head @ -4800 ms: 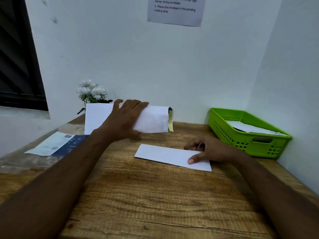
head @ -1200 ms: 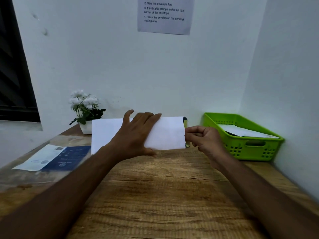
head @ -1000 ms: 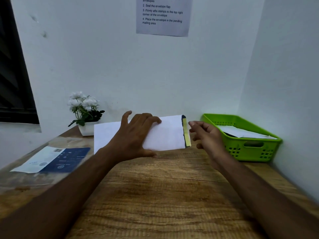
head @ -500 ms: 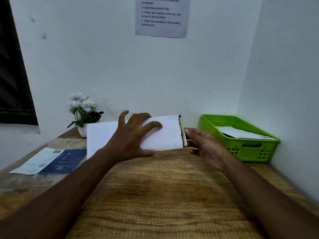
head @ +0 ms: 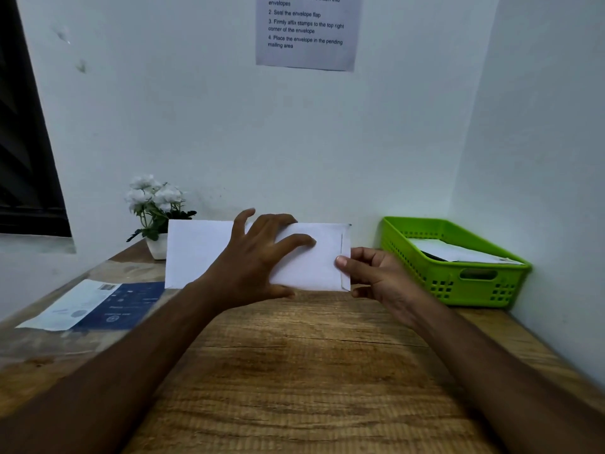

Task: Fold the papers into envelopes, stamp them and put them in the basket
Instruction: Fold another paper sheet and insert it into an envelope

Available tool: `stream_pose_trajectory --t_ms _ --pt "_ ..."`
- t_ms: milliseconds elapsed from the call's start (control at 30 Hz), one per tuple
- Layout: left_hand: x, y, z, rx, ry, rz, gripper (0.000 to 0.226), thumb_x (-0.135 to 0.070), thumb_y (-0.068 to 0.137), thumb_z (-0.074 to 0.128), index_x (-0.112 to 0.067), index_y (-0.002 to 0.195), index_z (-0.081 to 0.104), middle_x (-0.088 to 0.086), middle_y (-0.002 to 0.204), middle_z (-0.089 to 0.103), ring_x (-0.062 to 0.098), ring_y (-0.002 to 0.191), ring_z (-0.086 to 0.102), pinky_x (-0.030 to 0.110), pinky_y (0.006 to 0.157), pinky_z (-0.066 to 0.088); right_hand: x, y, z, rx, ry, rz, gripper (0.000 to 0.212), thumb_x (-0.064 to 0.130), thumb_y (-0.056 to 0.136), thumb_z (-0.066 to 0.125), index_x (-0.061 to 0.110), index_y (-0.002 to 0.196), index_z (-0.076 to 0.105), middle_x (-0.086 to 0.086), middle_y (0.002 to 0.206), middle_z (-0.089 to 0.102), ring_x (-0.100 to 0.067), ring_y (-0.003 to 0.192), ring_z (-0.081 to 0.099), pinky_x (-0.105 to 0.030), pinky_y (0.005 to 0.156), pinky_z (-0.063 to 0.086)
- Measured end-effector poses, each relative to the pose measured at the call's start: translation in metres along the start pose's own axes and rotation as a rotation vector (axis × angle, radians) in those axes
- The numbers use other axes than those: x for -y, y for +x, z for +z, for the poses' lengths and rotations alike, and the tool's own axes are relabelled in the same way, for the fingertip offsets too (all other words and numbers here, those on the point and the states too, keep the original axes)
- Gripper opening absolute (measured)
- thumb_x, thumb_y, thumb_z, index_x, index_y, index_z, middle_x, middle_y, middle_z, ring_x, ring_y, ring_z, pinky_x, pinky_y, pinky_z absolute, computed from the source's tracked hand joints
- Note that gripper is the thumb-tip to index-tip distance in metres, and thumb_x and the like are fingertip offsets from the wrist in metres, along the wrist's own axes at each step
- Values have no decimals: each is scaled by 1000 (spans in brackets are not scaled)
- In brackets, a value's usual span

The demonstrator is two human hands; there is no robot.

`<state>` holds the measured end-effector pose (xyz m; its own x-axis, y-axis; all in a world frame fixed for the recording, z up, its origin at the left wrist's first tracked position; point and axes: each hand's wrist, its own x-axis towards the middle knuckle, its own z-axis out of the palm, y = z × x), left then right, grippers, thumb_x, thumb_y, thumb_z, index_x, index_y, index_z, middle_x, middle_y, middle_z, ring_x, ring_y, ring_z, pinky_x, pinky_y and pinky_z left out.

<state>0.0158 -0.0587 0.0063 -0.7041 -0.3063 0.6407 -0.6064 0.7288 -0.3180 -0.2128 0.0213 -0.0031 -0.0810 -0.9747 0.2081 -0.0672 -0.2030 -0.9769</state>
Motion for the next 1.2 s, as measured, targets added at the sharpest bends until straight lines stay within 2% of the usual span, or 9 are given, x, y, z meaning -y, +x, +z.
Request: stream_pose_trajectory --t_ms 167,367,500,600,833,933,1000,1067,1200 --pt "-3 0 -1 -10 -31 -4 81 -70 70 56 -32 139 40 7 149 32 22 138 28 55 112 12 3 0 1 -64 48 -50 19 13 81 74 17 70 59 6 63 66 -9 55 60 -23 48 49" --pt "-13 3 -1 -106 -74 60 71 -44 74 74 -24 137 47 8 157 23 22 145 19 56 114 13 7 -1 1 -126 113 -176 28 4 79 74 15 65 53 3 62 59 -10 53 55 -23 43 47" --pt "-25 7 -4 -230 -192 83 49 -30 82 70 -12 127 58 12 147 40 24 139 34 50 116 20 9 0 6 -238 86 -389 30 -4 78 74 10 62 52 9 55 55 -7 50 55 -24 41 47" --pt "-37 8 -5 -262 -290 50 49 -30 86 66 -7 128 56 10 140 49 21 131 44 47 111 30 9 1 9 -285 74 -535 32 -6 79 73 11 61 53 8 59 54 -9 53 55 -26 42 47" --pt "-82 10 -17 -322 -818 -160 63 -29 85 68 -6 139 45 -6 133 54 -1 121 52 14 99 40 8 -4 12 -391 -361 -909 29 -4 78 74 11 66 53 -8 70 53 -6 66 54 -19 48 43" --pt "-94 12 -20 -359 -1168 -262 49 -7 86 67 -12 132 52 -6 128 61 5 121 56 22 101 43 7 -4 13 -384 -470 -976 25 -8 73 72 5 63 53 -8 70 53 -15 64 54 -31 49 45" --pt "-98 13 -24 -380 -1418 -353 39 2 86 63 -12 122 58 -2 115 70 13 112 63 24 94 49 5 -4 11 -366 -581 -1026 23 7 77 73 4 64 55 -6 70 54 -18 60 53 -37 49 44" --pt "-97 13 -24 -428 -1469 -431 26 2 86 62 -3 112 65 4 102 74 17 102 68 25 87 53 4 -5 12 -399 -699 -1061 26 24 83 70 9 66 57 -1 71 57 -17 57 53 -38 48 43" --pt "-90 15 -23 -509 -1470 -576 13 -4 86 65 -4 96 72 9 90 75 22 90 72 33 82 57 3 -5 17 -408 -844 -1117 19 22 84 72 11 70 65 2 73 61 -12 53 49 -36 47 42"
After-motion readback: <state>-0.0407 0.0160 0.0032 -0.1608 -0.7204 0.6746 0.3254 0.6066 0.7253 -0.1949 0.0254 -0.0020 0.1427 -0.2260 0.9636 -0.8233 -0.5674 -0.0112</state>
